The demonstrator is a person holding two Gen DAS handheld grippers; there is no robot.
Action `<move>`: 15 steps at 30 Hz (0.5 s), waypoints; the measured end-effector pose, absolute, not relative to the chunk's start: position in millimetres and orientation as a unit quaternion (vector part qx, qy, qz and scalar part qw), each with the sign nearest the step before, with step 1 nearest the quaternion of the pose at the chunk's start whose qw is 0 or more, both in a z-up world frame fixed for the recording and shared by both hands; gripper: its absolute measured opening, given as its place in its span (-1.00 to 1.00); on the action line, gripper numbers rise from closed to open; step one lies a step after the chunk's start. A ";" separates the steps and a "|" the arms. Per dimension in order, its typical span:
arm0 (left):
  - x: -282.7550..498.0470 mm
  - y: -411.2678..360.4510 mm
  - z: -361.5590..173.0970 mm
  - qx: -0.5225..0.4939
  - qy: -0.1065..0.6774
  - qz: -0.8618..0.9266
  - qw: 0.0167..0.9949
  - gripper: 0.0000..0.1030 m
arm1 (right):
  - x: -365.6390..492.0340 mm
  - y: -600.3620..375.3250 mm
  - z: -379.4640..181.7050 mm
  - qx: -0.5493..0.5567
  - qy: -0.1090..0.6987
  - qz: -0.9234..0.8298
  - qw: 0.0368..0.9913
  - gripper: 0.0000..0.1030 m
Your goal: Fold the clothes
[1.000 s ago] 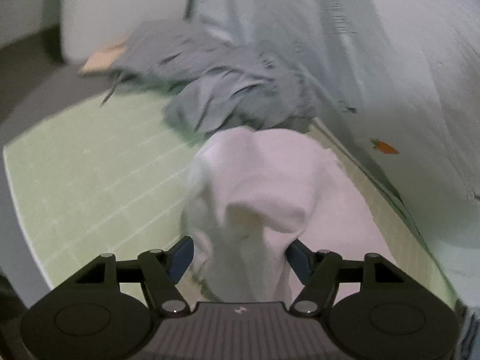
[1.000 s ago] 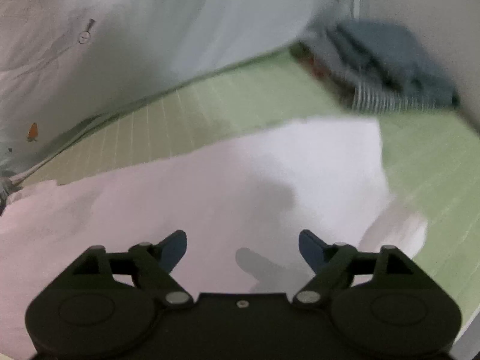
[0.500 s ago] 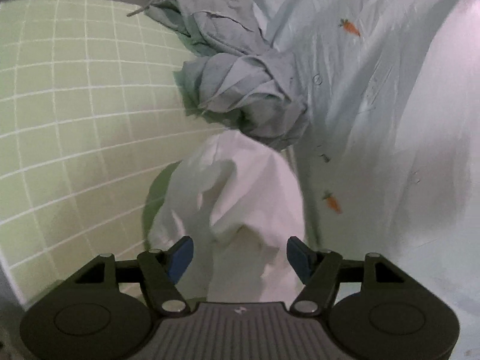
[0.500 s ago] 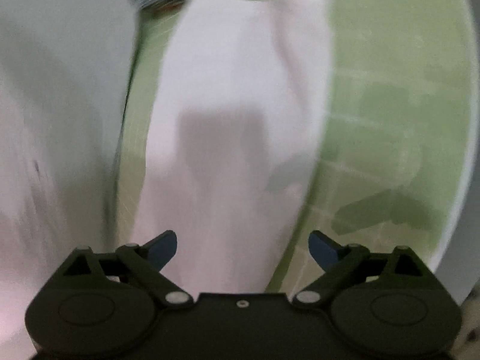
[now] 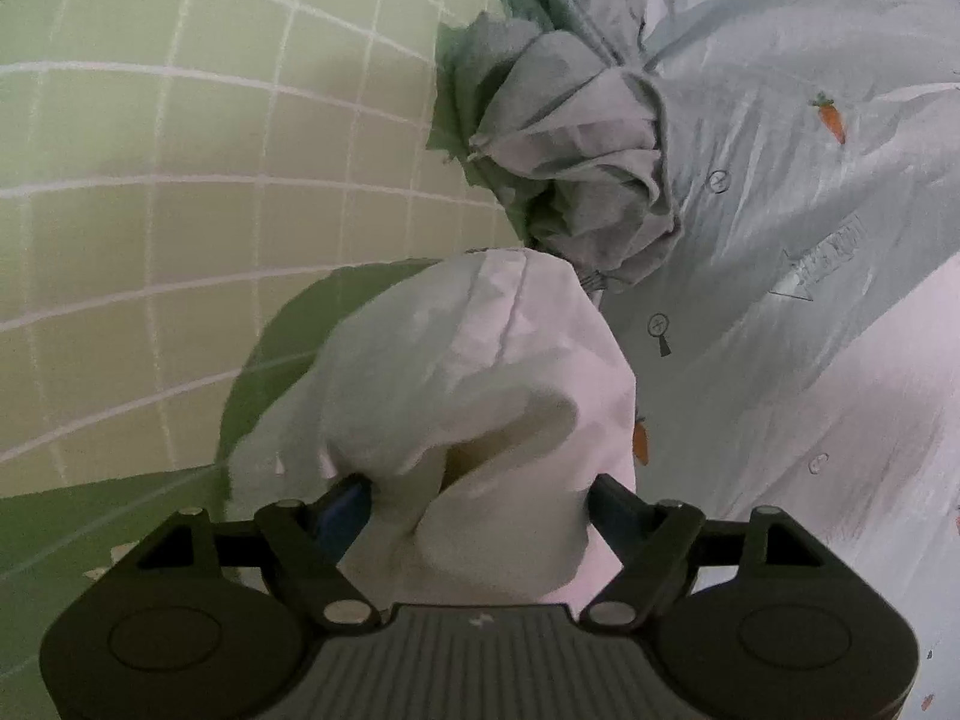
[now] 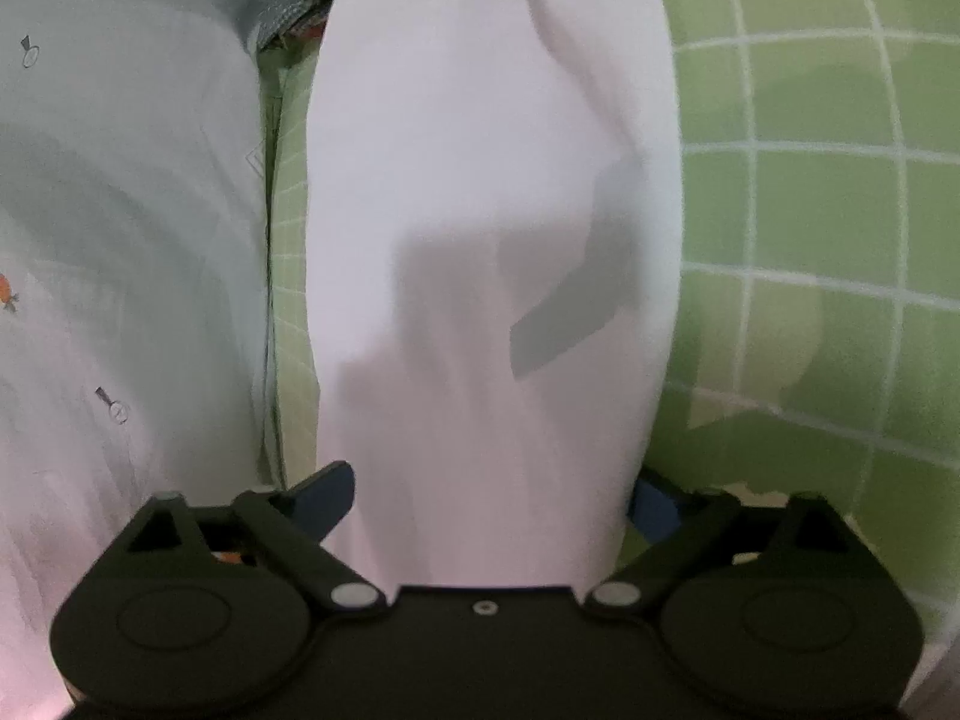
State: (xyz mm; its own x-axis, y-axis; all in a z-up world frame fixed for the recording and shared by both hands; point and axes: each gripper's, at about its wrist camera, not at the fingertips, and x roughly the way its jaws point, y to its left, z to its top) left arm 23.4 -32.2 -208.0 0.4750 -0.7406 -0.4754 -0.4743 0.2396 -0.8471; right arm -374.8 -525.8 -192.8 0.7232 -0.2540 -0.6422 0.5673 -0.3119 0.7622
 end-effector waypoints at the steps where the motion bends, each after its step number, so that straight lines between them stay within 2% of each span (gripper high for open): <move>1: 27.7 -34.3 -210.1 -0.606 0.504 -0.106 0.606 0.56 | -373.7 -528.5 -191.3 0.723 0.109 -0.365 0.576 0.59; 7: 45.2 -42.7 -219.9 -0.602 0.518 -0.078 0.603 0.53 | -377.6 -558.0 -177.1 0.668 0.109 -0.442 0.589 0.39; 9: 49.4 -48.0 -221.1 -0.589 0.525 -0.072 0.610 0.34 | -380.2 -569.9 -177.4 0.652 0.123 -0.451 0.597 0.14; 11: 53.9 -57.7 -217.2 -0.564 0.531 -0.068 0.628 0.17 | -369.8 -581.4 -181.3 0.640 0.150 -0.453 0.602 -0.48; 13: 59.7 -71.2 -211.2 -0.530 0.539 -0.066 0.651 0.06 | -358.7 -592.7 -184.7 0.628 0.175 -0.452 0.610 -0.83; 15: 64.9 -84.9 -208.6 -0.505 0.545 -0.065 0.666 -0.01 | -344.1 -603.2 -184.8 0.615 0.185 -0.440 0.628 -0.83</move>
State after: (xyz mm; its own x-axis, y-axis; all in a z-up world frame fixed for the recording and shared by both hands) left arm 64.9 -84.9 -208.6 0.3973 -0.6363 -0.6613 -0.4640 0.4825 -0.7429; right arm -344.1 -603.2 -184.8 0.5442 -0.3250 -0.7734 0.7799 -0.1435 0.6092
